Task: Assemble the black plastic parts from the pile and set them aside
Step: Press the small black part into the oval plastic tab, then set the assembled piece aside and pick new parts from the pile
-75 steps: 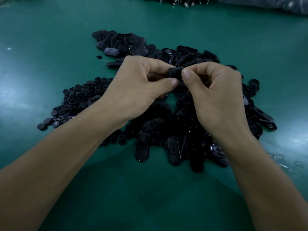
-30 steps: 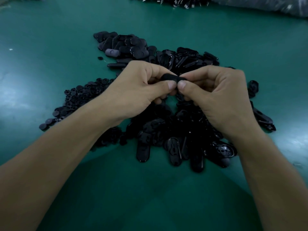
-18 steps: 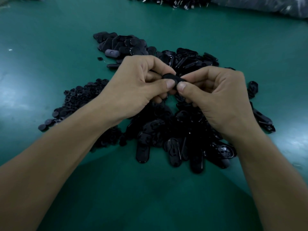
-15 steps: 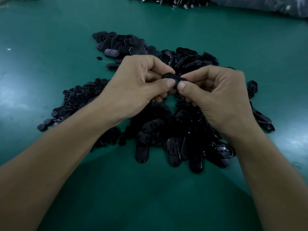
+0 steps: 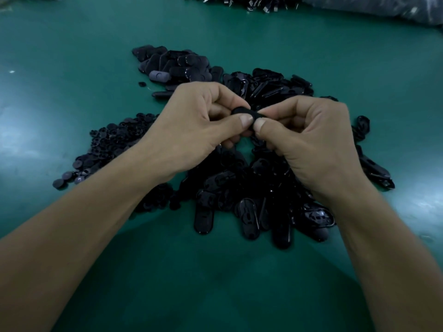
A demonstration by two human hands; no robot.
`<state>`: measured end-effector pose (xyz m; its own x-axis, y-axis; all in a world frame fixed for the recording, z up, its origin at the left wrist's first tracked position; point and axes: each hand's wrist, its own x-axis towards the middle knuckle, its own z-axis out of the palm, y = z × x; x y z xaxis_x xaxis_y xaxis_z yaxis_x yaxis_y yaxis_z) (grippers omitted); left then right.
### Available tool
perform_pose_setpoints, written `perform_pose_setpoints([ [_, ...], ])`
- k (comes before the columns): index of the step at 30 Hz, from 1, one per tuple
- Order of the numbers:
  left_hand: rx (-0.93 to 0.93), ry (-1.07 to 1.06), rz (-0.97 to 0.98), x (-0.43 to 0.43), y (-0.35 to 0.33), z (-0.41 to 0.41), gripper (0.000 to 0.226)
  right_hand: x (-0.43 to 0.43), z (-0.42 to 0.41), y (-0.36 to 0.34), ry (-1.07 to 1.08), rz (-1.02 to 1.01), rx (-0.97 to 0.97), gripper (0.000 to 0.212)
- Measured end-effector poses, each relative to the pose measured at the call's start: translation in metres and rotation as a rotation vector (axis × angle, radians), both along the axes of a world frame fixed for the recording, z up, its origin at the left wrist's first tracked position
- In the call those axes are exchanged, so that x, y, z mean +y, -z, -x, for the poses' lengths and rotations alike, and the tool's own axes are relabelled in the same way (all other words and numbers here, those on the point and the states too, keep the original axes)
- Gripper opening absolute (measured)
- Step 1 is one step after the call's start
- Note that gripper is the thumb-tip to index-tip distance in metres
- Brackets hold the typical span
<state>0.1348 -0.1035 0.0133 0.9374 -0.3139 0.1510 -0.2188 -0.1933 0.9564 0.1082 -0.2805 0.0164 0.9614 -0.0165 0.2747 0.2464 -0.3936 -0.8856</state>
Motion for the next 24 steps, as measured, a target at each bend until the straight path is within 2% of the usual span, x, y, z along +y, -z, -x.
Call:
perform_pose_setpoints([
  [15,-0.132,-0.140,-0.169,0.005,0.003,-0.005,0.007,0.003,-0.001,0.007,0.049,0.074,-0.044,0.012],
  [19,-0.127,-0.236,-0.135,0.010,0.006,-0.014,0.007,0.003,0.000,0.011,0.118,0.229,-0.091,0.018],
  [24,-0.102,-0.450,-0.088,0.027,0.008,-0.047,0.014,-0.005,0.000,0.012,0.191,0.480,-0.099,0.013],
])
